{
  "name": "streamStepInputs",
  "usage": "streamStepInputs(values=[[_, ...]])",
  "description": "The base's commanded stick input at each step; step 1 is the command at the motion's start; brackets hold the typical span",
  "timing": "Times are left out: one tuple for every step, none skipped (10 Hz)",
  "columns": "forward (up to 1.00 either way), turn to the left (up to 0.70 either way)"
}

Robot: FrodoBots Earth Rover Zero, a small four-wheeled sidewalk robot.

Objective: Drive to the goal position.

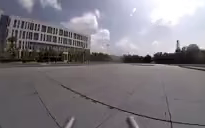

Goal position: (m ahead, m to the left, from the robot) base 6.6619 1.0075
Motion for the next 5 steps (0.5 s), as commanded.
streamStepInputs(values=[[0.70, 0.04], [0.70, 0.04], [0.70, 0.04], [0.70, 0.04], [0.70, 0.04]])
